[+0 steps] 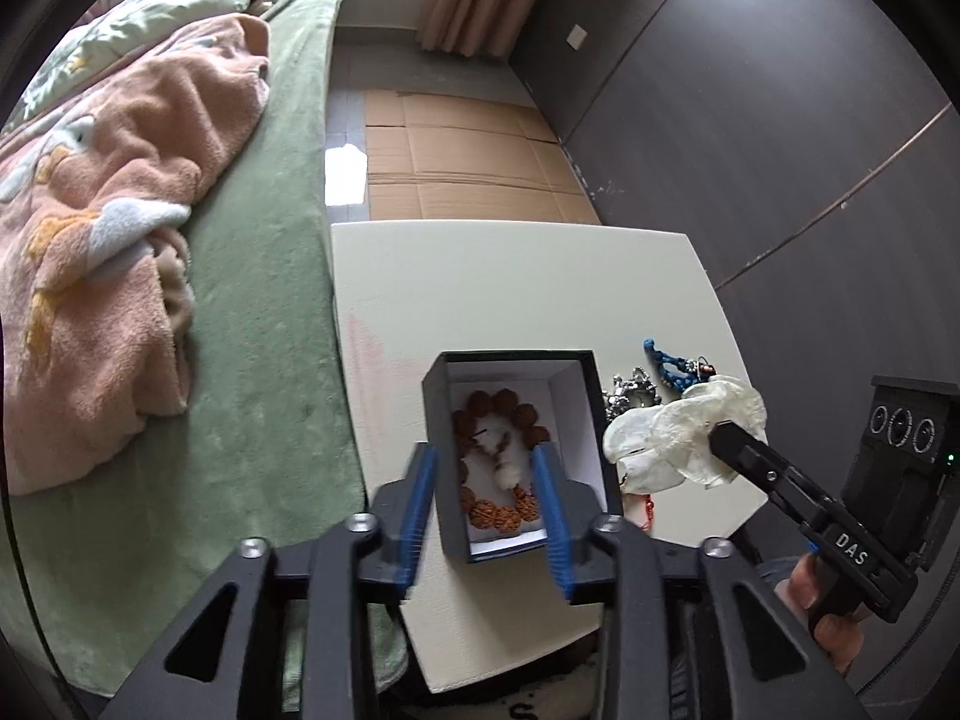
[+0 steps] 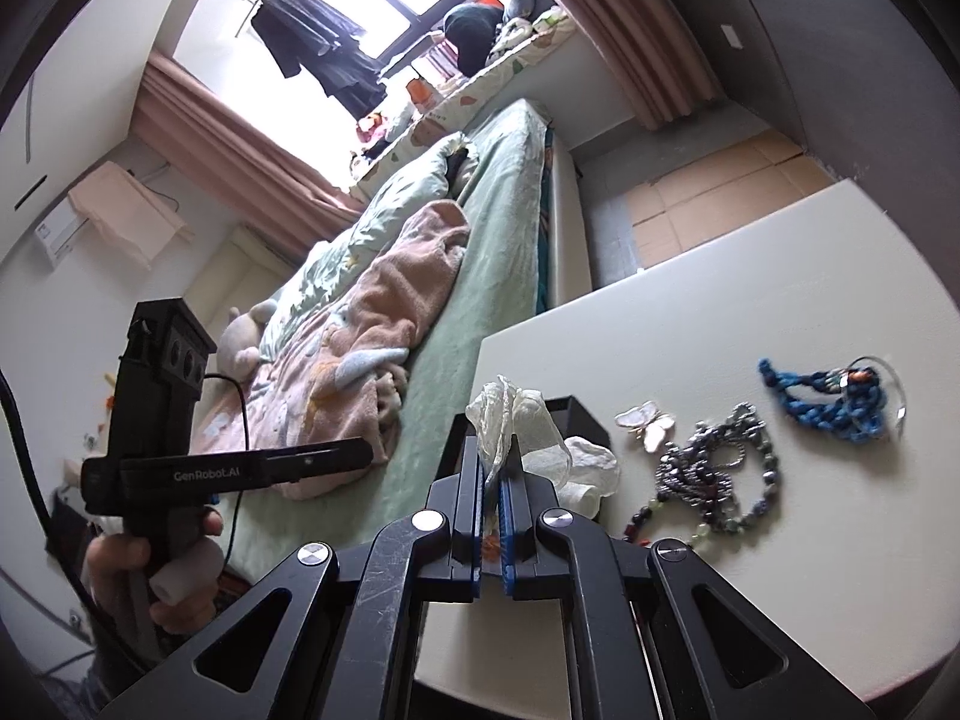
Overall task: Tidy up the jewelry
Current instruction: 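Lower bracelet into black box with left tool while right tool drops pouch in, then reach and grasp the red string bracelet with the left tool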
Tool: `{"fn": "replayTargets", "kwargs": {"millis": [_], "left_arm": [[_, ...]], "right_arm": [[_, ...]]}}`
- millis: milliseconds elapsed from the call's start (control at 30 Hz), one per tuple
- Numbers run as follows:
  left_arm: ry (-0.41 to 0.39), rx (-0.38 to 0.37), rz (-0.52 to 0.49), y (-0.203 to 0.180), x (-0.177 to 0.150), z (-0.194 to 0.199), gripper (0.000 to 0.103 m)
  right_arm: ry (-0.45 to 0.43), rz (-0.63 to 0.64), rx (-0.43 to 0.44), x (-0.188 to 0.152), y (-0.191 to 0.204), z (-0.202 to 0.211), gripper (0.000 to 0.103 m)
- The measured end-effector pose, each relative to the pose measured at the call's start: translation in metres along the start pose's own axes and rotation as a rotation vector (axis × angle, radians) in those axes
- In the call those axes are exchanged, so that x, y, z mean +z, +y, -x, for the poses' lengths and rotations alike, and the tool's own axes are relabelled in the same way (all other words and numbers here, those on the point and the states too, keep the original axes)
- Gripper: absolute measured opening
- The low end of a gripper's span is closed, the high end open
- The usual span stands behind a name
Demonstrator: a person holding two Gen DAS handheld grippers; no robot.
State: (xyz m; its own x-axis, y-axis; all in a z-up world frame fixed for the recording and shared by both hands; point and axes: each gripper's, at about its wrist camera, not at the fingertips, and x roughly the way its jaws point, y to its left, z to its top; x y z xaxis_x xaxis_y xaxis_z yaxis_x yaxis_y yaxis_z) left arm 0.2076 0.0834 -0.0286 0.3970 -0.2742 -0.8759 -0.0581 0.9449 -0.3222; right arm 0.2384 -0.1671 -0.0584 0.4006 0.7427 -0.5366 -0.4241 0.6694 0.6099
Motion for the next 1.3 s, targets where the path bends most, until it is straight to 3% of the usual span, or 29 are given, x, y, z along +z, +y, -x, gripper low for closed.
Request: {"fn": "replayTargets", "kwargs": {"millis": [100,233,267,300,333,367,533,633,1033,1300], "left_arm": [[-0.029,-0.005,0.018,0.008,-0.004,0.008,0.062],[-0.047,0.014,0.024,0.011,-0.003,0.014,0.065],[-0.053,0.02,0.023,0.011,-0.003,0.014,0.065],[-0.061,0.024,0.023,0.012,-0.003,0.016,0.065],[-0.069,0.023,0.024,0.012,-0.003,0.018,0.066],[-0.073,0.021,0.026,0.012,-0.003,0.019,0.066],[-0.091,0.012,0.011,0.006,-0.005,0.022,0.066],[-0.09,0.003,-0.007,-0.002,-0.007,0.021,0.066],[-0.038,-0.035,-0.104,-0.055,-0.032,0.0,0.066],[0.001,-0.065,-0.061,-0.073,-0.063,-0.023,0.066]], "right_arm": [[0.023,-0.013,0.024,-0.003,0.005,-0.015,0.006],[0.076,-0.004,0.065,-0.003,0.015,-0.036,0.01],[0.105,-0.004,0.065,-0.004,0.015,-0.041,0.027],[0.117,-0.011,0.062,-0.005,0.015,-0.044,0.037],[0.112,-0.017,0.056,-0.007,0.013,-0.043,0.057],[0.106,-0.022,0.048,-0.007,0.012,-0.04,0.065],[0.074,-0.033,0.003,-0.006,0.004,-0.012,0.067],[0.072,-0.028,-0.034,-0.007,0.0,0.003,0.083],[0.113,-0.031,-0.225,-0.007,-0.03,0.041,0.083],[0.077,-0.071,-0.299,-0.007,-0.053,0.068,0.083]]}}
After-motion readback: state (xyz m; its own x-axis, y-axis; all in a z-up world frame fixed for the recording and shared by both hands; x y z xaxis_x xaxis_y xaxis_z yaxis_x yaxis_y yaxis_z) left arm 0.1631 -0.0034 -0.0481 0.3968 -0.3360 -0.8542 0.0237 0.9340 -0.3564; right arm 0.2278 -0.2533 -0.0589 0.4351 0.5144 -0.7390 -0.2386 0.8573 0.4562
